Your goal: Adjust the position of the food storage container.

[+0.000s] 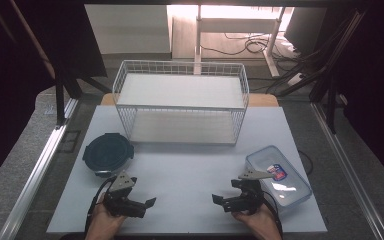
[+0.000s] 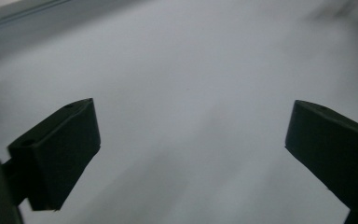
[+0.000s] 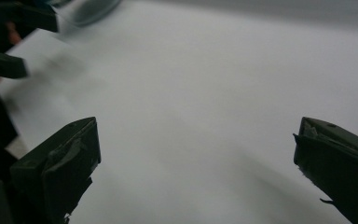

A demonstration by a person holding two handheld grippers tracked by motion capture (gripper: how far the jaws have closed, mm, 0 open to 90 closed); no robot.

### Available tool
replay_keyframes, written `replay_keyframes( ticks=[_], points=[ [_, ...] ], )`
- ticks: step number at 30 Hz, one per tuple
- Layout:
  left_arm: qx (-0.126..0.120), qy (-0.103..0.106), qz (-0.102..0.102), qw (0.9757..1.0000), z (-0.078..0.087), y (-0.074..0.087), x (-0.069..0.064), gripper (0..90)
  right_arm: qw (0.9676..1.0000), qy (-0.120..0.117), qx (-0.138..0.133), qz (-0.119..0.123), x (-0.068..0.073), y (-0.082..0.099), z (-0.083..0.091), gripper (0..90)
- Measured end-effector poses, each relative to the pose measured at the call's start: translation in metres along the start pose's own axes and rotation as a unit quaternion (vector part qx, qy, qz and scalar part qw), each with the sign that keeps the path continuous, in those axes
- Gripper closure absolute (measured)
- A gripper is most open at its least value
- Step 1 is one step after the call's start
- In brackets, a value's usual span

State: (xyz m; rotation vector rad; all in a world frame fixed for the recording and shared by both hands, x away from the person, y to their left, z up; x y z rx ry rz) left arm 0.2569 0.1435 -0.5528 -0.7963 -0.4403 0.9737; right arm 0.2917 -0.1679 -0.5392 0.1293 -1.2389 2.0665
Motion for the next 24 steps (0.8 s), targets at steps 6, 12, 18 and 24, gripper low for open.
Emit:
replay_keyframes(
  ticks=[6, 12, 18, 24],
  points=[
    [-0.004, -0.018, -0.018, 0.9997, -0.0063, 0.004, 0.0013, 1.8, 1.0, 0.006, 0.006, 0.002, -0.0039, 0.0011, 0.0007, 1.3],
    [-0.013, -0.013, -0.024, 0.9995, -0.0099, 0.0064, 0.0046, 3.7, 0.9999, 0.011, 0.008, 0.004, -0.0059, 0.0017, -0.0006, 6.2],
    [-0.017, -0.001, -0.018, 0.9997, -0.0101, 0.0061, 0.0046, 3.7, 0.9999, 0.006, 0.001, 0.012, -0.0037, -0.0007, 0.0017, 11.1],
    [-0.019, 0.003, -0.014, 0.9997, -0.0101, 0.0062, 0.0051, 4.5, 0.9989, 0.011, 0.018, 0.041, -0.0009, -0.0003, 0.0047, 27.2]
  ],
)
Point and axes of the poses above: each handheld gripper's, and its own axes: z roughly backward along the jaws, y roughly out of its underside, x roughly to its left, the point moved 6 cm from there along -z, roughly forward along the jaws, and after that the axes turned 13 degrees about -y, right-handed, at the moved point
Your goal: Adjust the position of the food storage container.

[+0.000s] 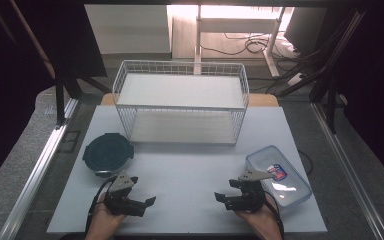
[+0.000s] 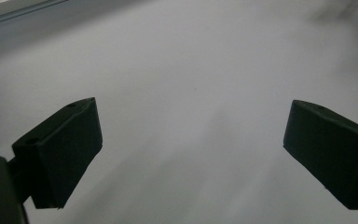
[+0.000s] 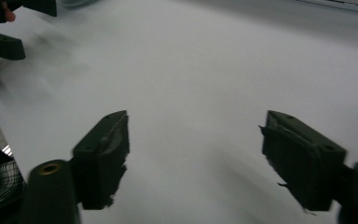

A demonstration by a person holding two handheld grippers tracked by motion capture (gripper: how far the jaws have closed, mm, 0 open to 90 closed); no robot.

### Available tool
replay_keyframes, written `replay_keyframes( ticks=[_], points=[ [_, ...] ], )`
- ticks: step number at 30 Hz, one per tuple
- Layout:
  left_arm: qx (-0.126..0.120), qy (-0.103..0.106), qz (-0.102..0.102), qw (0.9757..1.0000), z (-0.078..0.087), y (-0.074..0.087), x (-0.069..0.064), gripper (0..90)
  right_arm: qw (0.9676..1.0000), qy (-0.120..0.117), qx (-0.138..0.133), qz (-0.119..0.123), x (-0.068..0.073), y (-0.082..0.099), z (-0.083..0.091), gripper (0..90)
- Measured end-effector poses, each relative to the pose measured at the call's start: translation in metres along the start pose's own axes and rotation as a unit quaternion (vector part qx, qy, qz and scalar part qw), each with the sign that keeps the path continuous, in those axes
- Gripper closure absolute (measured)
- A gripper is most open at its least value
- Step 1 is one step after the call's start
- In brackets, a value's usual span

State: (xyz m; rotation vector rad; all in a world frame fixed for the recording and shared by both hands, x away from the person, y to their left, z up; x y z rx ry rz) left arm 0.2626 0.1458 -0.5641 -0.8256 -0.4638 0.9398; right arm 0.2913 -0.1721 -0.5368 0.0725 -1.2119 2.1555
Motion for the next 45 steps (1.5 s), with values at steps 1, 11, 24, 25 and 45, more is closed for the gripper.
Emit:
replay_keyframes(
  ticks=[1, 11, 24, 25, 45],
  points=[
    [0.0, 0.001, 0.001, 1.0, 0.0, 0.0, 0.0, 4.5, 1.0, 0.0, 0.0, 0.0, 0.0, 0.0, 0.0, 27.2],
    [0.009, 0.007, -0.002, 0.9999, -0.002, 0.003, 0.0, 6.3, 0.9995, 0.021, -0.003, 0.025, 0.005, -0.011, 0.021, 68.4],
    [0.004, 0.021, 0.016, 0.9996, -0.003, 0.003, 0.003, 6.3, 0.9868, 0.145, -0.07, -0.019, -0.041, -0.025, 0.091, 88.9],
    [0.004, 0.021, 0.016, 0.9996, -0.003, 0.003, 0.003, 6.3, 0.9851, 0.154, -0.073, -0.024, -0.045, -0.024, 0.096, 88.9],
    [0.01, 0.034, 0.027, 0.999, -0.005, 0.005, 0.004, 6.5, 0.9469, 0.297, -0.057, -0.109, -0.125, 0.032, 0.184, 88.3]
  ],
)
Point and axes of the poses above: each handheld gripper's, and its own axes: z roughly backward along the jaws, y roughly out of its underside, x roughly to its left, the point moved 6 cm from there along -z, roughly forward along the jaws, and after that the axes turned 13 degrees about -y, right-handed, at the moved point
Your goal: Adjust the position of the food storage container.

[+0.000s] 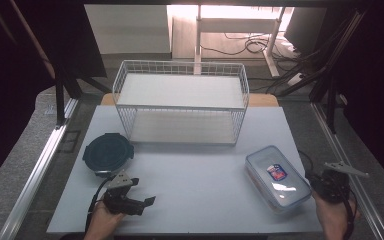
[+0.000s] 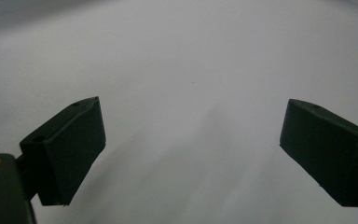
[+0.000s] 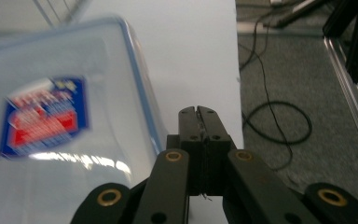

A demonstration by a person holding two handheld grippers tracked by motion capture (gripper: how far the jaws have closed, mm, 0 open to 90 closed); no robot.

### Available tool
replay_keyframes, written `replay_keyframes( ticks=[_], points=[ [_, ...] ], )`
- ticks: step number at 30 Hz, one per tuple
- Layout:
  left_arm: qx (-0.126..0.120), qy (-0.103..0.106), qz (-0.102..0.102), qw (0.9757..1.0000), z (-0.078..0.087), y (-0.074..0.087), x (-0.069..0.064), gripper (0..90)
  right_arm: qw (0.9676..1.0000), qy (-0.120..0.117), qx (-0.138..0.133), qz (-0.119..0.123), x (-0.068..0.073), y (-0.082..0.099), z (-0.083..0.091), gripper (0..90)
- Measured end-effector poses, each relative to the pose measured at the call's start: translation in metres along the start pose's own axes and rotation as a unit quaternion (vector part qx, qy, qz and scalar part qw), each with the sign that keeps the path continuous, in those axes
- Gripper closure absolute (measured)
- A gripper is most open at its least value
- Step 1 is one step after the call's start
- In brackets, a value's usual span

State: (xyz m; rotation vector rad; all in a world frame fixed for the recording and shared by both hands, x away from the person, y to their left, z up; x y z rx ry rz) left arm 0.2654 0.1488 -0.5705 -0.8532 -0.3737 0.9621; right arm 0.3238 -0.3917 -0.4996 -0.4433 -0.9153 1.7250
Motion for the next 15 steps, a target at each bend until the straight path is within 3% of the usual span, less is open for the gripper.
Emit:
replay_keyframes(
  ticks=[2, 5, 7, 8, 9, 12, 13, 15],
  points=[
    [-0.005, 0.01, 0.002, 0.9999, 0.001, -0.001, -0.001, 6.4, 0.9997, -0.003, 0.023, -0.005, -0.005, 0.01, -0.003, 88.8],
    [-0.008, 0.013, 0.0, 0.9999, 0.002, -0.001, -0.002, 6.4, 0.9995, -0.006, 0.022, -0.023, -0.004, 0.013, -0.002, 89.0],
    [-0.007, 0.012, -0.002, 0.9999, 0.001, -0.001, -0.002, 6.4, 0.9988, -0.025, 0.018, -0.037, 0.001, 0.013, 0.0, 89.1],
    [-0.006, 0.012, -0.001, 0.9999, 0.001, -0.001, -0.002, 6.4, 0.9984, -0.039, 0.022, -0.036, 0.012, 0.014, -0.003, 89.1],
    [-0.006, 0.012, -0.001, 0.9999, 0.001, -0.001, -0.002, 6.4, 0.9984, -0.039, 0.022, -0.036, 0.012, 0.014, -0.003, 89.1],
    [-0.004, 0.011, -0.004, 0.9999, 0.001, 0.0, -0.002, 6.4, 0.9971, -0.065, 0.035, -0.019, 0.035, 0.014, -0.009, 89.1],
    [-0.004, 0.011, -0.004, 0.9999, 0.001, 0.0, -0.002, 6.4, 0.9971, -0.065, 0.035, -0.019, 0.035, 0.014, -0.009, 89.1],
    [-0.003, 0.011, -0.003, 0.9999, 0.001, 0.0, -0.002, 6.5, 0.9954, -0.083, 0.047, 0.001, 0.052, 0.015, -0.014, 89.1]
  ],
)
Point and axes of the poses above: each handheld gripper's, and its own axes: z roughly backward along the jaws, y roughly out of its underside, x roughly to its left, the point moved 6 cm from there along -z, roughly forward along the jaws, and after that the axes turned 13 degrees about -y, right-handed, at the moved point
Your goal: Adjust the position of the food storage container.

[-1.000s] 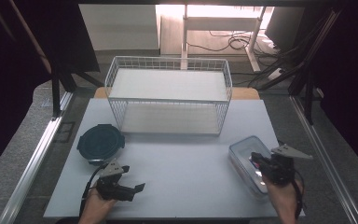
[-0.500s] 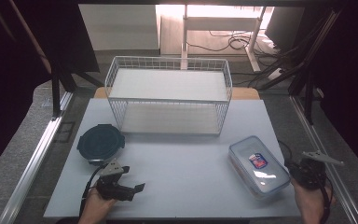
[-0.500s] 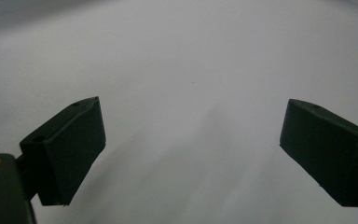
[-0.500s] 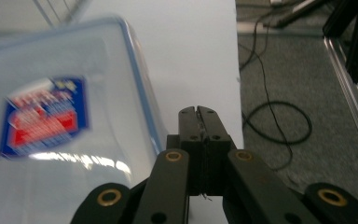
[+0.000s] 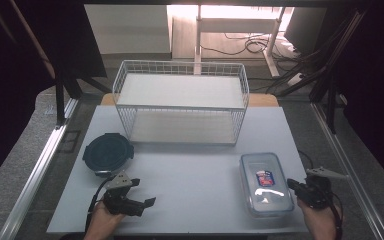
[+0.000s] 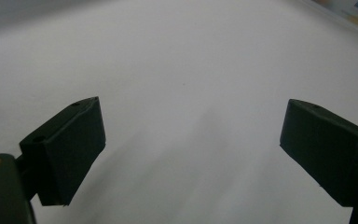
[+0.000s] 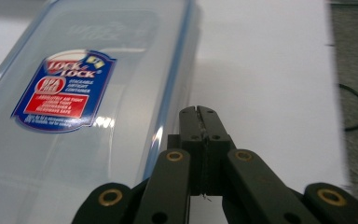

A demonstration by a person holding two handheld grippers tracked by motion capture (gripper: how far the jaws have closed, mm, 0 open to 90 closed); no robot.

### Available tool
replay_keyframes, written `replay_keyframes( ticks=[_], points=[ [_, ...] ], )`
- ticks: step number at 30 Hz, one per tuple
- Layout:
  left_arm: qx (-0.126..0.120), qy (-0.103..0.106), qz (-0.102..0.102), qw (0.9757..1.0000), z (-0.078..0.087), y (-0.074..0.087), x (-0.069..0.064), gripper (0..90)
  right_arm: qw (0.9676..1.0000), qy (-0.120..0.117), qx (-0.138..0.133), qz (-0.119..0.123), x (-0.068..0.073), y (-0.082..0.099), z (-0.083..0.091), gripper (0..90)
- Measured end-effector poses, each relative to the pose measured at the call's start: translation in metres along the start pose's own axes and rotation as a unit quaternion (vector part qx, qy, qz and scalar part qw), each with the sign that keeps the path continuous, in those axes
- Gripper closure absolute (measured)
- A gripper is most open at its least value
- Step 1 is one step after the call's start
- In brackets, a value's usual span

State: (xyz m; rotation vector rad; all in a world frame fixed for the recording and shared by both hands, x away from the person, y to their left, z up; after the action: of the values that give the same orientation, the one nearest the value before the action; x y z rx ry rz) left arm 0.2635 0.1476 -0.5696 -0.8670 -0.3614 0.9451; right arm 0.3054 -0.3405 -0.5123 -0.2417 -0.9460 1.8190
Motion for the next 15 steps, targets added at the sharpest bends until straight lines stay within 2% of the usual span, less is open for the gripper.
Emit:
replay_keyframes(
  ticks=[1, 2, 3, 4, 5, 7, 8, 9, 10, 11, 13, 15],
  points=[
    [0.0, 0.0, 0.0, 1.0, 0.0, 0.0, 0.0, 6.4, 1.0, 0.0, 0.0, 0.0, 0.0, 0.0, 0.0, 89.1],
    [0.002, 0.001, 0.001, 1.0, 0.0, 0.0, 0.0, 6.5, 0.9999, -0.005, 0.009, 0.011, 0.01, 0.001, -0.003, 89.1],
    [0.002, 0.001, 0.001, 1.0, 0.0, 0.0, 0.0, 6.5, 0.9999, -0.005, 0.009, 0.011, 0.01, 0.001, -0.003, 89.1],
    [0.004, 0.001, 0.0, 1.0, -0.001, 0.001, 0.0, 6.5, 0.9996, -0.01, 0.016, 0.02, 0.018, 0.003, -0.005, 89.1],
    [0.004, 0.001, 0.0, 1.0, -0.001, 0.001, 0.0, 6.5, 0.9996, -0.01, 0.016, 0.02, 0.018, 0.003, -0.005, 89.1],
    [0.004, 0.001, 0.0, 1.0, -0.001, 0.001, 0.0, 6.5, 0.9992, -0.023, 0.021, 0.026, 0.029, 0.007, -0.007, 89.1],
    [0.004, 0.001, 0.0, 1.0, -0.001, 0.001, 0.0, 6.5, 0.9992, -0.023, 0.021, 0.026, 0.029, 0.007, -0.007, 89.1],
    [0.005, 0.001, 0.001, 1.0, -0.001, 0.001, 0.0, 6.5, 0.9987, -0.031, 0.026, 0.032, 0.037, 0.01, -0.007, 89.1],
    [0.005, 0.001, 0.001, 1.0, -0.001, 0.001, 0.0, 6.5, 0.9987, -0.031, 0.026, 0.032, 0.037, 0.01, -0.007, 89.1],
    [0.006, 0.002, 0.001, 1.0, -0.002, 0.001, -0.001, 6.5, 0.9981, -0.045, 0.028, 0.033, 0.046, 0.014, -0.007, 89.1],
    [0.006, 0.002, 0.001, 1.0, -0.002, 0.001, -0.001, 6.5, 0.9975, -0.052, 0.029, 0.036, 0.051, 0.015, -0.008, 89.1],
    [0.007, 0.002, 0.001, 1.0, -0.002, 0.001, -0.001, 6.5, 0.9958, -0.072, 0.035, 0.045, 0.065, 0.019, -0.01, 89.1]
  ],
)
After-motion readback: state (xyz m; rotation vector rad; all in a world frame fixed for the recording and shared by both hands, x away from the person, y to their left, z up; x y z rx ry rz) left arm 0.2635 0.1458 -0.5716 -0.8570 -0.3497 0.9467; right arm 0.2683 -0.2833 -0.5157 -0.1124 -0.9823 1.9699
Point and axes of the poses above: each handheld gripper's, and its own axes: z roughly backward along the jaws, y roughly out of its underside, x roughly to its left, the point moved 6 cm from there along -z, roughly forward along the jaws, and after that the axes turned 13 degrees about -y, right-handed, at the moved point
